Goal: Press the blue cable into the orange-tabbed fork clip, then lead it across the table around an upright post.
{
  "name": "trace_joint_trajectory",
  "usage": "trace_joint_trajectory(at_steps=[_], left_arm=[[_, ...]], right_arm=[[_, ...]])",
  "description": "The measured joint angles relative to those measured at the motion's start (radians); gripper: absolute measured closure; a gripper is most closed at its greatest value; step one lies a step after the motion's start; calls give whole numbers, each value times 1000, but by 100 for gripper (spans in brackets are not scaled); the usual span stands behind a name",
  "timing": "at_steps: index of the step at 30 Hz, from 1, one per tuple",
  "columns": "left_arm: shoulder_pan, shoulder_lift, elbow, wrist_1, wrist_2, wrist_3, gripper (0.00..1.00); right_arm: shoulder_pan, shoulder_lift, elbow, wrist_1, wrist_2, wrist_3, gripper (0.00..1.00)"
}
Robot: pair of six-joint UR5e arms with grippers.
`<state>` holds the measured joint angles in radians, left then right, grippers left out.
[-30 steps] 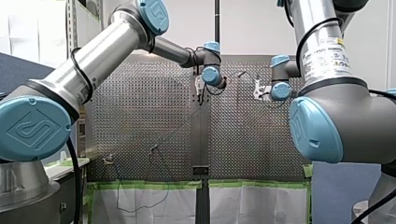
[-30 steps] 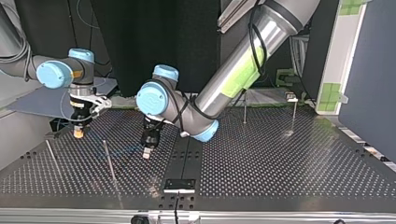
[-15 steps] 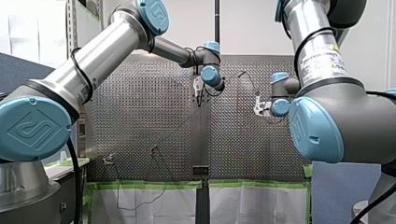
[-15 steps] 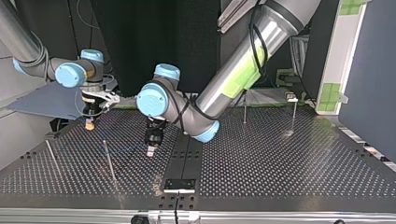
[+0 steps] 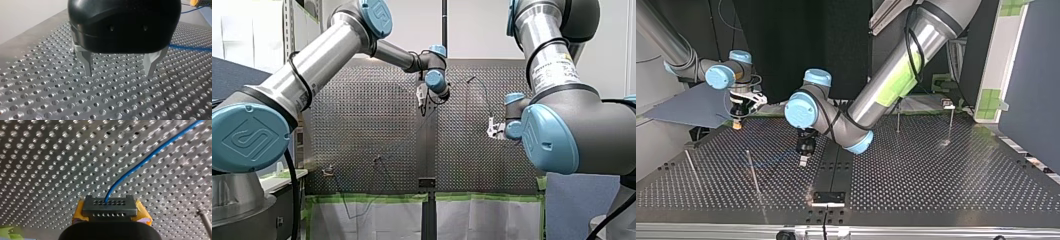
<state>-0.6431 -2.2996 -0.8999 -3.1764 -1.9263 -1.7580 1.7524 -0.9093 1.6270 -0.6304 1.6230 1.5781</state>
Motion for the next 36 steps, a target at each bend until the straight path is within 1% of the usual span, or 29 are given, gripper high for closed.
trace_joint_trajectory(at_steps=[3, 7, 13, 19, 26, 31, 36], left_arm=[[2, 0, 0, -7, -6, -12, 0], [3, 0, 0, -12, -13, -27, 0], [3, 0, 0, -13, -14, -36, 0], [3, 0, 0, -12, -15, -38, 0], [3, 0, 4, -9, -14, -64, 0], [2, 0, 7, -11, -26, -65, 0], [-3, 0, 17, -23, -41, -62, 0]], right_arm=[[-3, 6, 10, -23, 1, 5, 100], [-6, 20, 14, -40, 2, 7, 100], [-9, 67, 16, -54, 20, 8, 100], [-13, 114, 21, -88, 34, 15, 100], [-30, 161, 22, -135, 37, 21, 100], [-43, 196, 22, -167, 36, 26, 100], [-63, 234, 22, -207, 33, 29, 100]])
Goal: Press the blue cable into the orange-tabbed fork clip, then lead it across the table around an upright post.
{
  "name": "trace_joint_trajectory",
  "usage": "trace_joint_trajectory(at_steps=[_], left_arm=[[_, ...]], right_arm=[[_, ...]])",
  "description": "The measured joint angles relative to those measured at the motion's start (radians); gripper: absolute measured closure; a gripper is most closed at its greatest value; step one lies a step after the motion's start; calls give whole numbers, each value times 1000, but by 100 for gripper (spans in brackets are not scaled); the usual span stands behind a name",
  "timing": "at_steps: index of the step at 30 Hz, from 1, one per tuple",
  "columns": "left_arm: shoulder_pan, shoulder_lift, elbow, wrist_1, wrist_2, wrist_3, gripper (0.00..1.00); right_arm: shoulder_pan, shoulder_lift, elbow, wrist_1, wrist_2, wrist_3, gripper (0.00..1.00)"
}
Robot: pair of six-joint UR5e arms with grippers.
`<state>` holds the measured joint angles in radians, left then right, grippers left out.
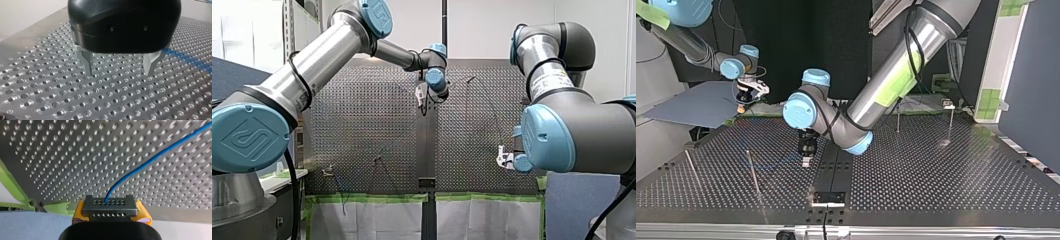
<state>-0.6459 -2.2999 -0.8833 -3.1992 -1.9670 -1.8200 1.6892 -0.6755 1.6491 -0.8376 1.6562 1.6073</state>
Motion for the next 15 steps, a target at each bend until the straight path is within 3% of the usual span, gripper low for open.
trace_joint_trajectory(at_steps=[15], left_arm=[[-14, 0, 14, -27, -15, -2, 0]], right_arm=[[-57, 91, -2, -103, -18, 1, 100]])
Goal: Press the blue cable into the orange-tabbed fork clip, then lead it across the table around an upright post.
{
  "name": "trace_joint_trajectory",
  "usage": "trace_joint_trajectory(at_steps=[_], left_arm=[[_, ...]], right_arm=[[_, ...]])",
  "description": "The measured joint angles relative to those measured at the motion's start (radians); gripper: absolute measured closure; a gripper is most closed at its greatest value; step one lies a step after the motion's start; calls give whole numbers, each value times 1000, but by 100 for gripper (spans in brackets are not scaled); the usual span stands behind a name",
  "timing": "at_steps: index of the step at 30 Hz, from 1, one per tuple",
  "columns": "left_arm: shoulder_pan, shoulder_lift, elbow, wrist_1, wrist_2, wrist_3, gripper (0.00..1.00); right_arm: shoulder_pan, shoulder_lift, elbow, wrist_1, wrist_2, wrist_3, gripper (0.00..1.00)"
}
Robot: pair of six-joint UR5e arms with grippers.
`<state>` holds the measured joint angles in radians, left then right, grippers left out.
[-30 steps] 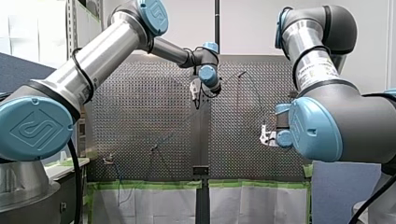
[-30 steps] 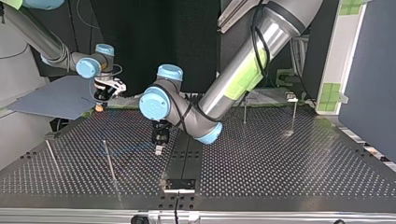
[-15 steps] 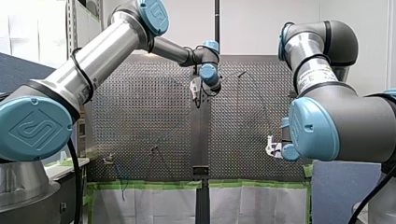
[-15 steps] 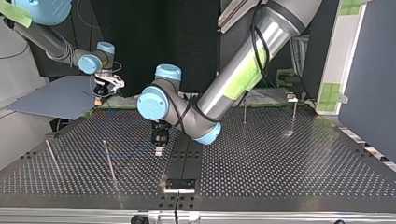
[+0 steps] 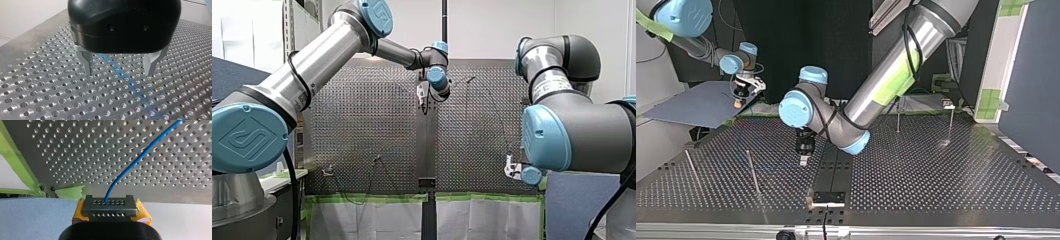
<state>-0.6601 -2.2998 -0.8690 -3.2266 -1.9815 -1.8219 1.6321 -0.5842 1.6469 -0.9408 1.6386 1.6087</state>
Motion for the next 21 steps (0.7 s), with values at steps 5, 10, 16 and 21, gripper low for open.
trace_joint_trajectory(at_steps=[5, 10, 16, 21], left_arm=[[-2, 0, 0, -10, -12, 1, 0], [-4, 0, 0, -20, -18, 1, 0], [-9, 0, 0, -25, -21, 0, 0], [-11, 0, 0, -26, -23, 0, 0]], right_arm=[[-10, 32, -6, -24, -13, 1, 100], [-17, 74, -25, -32, -20, 2, 100], [-27, 127, -51, -31, -25, 4, 100], [-34, 143, -60, -37, -25, 4, 100]])
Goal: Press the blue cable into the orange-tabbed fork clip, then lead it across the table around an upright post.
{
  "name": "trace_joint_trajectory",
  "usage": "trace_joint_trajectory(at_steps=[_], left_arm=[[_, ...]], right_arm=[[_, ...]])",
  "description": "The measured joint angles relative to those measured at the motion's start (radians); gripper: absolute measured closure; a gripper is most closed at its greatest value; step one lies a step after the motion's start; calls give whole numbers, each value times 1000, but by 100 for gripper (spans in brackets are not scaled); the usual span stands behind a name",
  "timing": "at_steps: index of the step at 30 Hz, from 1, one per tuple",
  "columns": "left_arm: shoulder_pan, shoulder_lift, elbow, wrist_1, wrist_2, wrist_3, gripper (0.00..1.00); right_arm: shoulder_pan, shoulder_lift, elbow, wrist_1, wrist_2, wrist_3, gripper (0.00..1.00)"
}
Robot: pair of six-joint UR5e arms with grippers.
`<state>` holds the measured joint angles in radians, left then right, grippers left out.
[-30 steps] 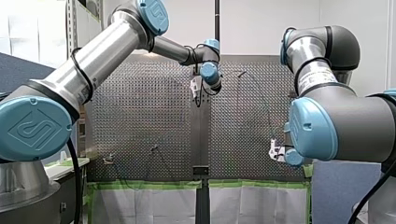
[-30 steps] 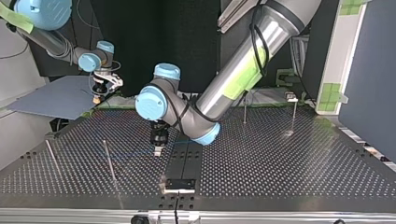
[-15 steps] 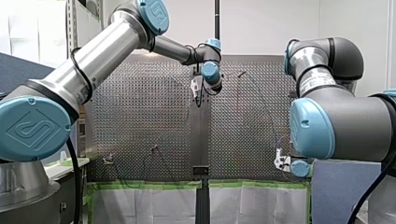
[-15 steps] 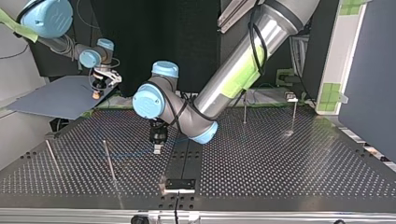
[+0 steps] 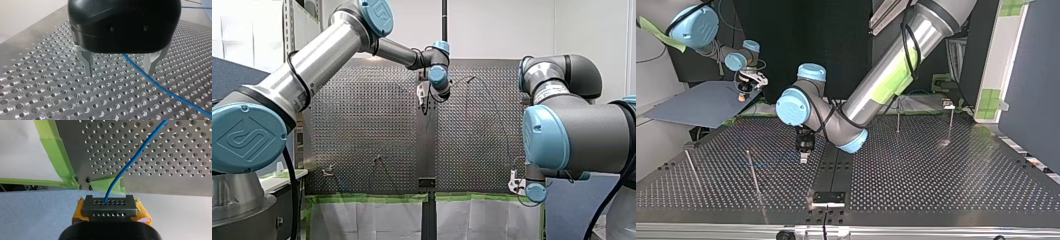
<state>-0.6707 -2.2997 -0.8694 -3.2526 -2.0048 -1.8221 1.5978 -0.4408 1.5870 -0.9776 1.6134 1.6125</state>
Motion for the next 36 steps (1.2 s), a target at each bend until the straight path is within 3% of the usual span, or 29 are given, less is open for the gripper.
trace_joint_trajectory(at_steps=[9, 18, 25, 36], left_arm=[[-7, 0, 0, -25, -24, -9, 0], [-10, 0, 1, -100, 3, -90, 0], [-13, 0, 1, -170, 0, -163, 0], [-1, 0, 1, -174, 4, -260, 0]], right_arm=[[-4, 51, -36, 18, -4, -4, 100], [-6, 55, -41, 39, -4, -6, 100], [-4, 55, -41, 44, -4, -8, 100], [-2, 55, -41, 46, -7, -11, 100]])
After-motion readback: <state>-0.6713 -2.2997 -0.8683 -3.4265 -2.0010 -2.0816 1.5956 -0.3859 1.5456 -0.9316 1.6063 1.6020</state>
